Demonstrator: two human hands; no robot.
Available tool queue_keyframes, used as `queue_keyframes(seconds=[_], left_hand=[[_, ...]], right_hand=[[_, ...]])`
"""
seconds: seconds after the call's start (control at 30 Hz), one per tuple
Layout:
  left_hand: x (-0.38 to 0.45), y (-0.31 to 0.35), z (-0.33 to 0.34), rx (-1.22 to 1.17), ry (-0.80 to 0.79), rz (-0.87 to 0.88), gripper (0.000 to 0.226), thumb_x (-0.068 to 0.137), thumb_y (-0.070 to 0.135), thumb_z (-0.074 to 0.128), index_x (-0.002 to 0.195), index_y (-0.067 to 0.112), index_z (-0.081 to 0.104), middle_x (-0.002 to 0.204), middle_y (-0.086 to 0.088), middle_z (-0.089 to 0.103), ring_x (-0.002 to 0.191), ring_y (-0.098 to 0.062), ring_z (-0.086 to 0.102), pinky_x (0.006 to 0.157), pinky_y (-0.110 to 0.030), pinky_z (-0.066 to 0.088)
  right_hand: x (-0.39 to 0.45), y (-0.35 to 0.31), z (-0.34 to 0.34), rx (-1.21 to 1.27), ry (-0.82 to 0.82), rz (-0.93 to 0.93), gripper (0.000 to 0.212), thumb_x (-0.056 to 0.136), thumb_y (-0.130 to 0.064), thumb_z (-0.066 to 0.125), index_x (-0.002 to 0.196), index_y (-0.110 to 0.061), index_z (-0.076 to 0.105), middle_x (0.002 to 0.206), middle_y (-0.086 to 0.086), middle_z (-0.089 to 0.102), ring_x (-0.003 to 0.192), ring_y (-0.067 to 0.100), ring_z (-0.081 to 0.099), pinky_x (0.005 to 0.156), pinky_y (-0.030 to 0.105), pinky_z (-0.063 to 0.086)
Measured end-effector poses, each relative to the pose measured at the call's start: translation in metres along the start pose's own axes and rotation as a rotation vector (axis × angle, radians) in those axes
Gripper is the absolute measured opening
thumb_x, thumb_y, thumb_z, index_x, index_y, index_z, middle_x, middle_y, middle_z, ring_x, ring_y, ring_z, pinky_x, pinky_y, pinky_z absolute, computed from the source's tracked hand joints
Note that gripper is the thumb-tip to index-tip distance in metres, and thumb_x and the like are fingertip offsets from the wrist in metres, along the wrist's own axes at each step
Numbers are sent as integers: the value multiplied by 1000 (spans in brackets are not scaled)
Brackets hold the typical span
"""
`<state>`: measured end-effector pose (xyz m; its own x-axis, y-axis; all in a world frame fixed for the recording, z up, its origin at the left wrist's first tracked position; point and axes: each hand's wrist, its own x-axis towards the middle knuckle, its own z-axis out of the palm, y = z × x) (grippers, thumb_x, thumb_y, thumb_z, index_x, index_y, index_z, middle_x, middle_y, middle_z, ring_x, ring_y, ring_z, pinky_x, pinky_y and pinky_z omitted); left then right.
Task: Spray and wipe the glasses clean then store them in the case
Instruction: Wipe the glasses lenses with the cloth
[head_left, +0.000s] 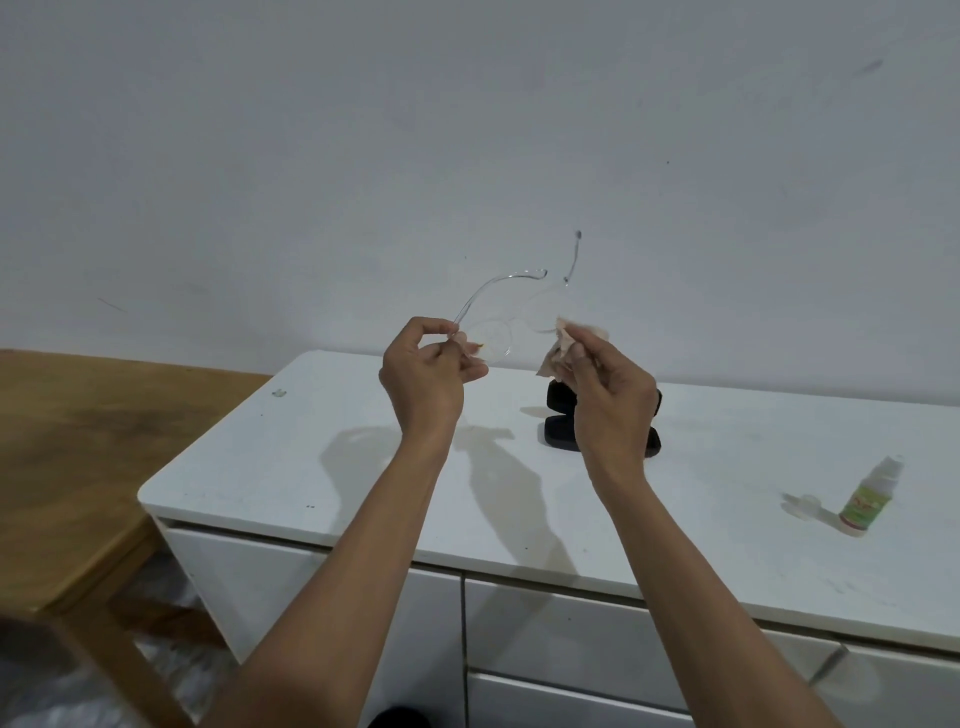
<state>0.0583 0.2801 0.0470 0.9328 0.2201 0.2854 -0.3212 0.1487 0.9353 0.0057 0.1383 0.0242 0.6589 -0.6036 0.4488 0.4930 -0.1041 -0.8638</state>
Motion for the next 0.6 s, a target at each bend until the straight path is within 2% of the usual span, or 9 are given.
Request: queue_keyframes(seconds=[0.07,0.2,0.3,0.37,0.5,0.6], left_hand=[[-1,-1,0,10,14,-1,10,94,-5,61,92,4,65,73,-11,77,54,-25,73,62,-32,63],[-5,-1,2,20,-12,19,10,95,-5,60,92,4,65,73,-13,76,55,-27,73,61,-33,63],[-8,0,1,7,-49,40,8,96,-6,60,94,0,64,71,-13,74,55,-25,74,58,-29,61],[-8,0,0,-2,-73,48,4,96,-5,62,96,-1,64,69,-13,74,57,-25,75,58,-29,61],[-8,1,-2,-7,-136,64,3,95,-3,64,95,0,63,70,-16,75,63,-31,76,63,-39,65],[-7,-1,-2,-6,-144,56,2,95,0,66,96,1,64,71,-17,76,63,-34,76,64,-45,65]], right_hand=[[-7,5,6,42,-26,48,20,99,-13,66,111,-21,79,98,-3,80,99,21,75,97,39,59],[-19,9,22,43,-115,73,23,99,-16,66,108,-32,79,99,-2,80,97,34,73,99,49,57],[-19,8,31,8,-149,85,24,101,-16,64,116,-30,77,107,-9,79,102,19,73,101,47,56],[-17,8,35,-20,-171,94,24,102,-21,63,122,-24,75,113,-11,78,104,17,73,102,48,55],[-17,3,42,-106,-262,88,35,103,-42,54,126,-24,74,120,-8,75,118,8,68,106,43,53],[-15,1,43,-96,-266,96,32,106,-30,48,126,-22,72,109,-3,77,106,12,72,99,45,58]])
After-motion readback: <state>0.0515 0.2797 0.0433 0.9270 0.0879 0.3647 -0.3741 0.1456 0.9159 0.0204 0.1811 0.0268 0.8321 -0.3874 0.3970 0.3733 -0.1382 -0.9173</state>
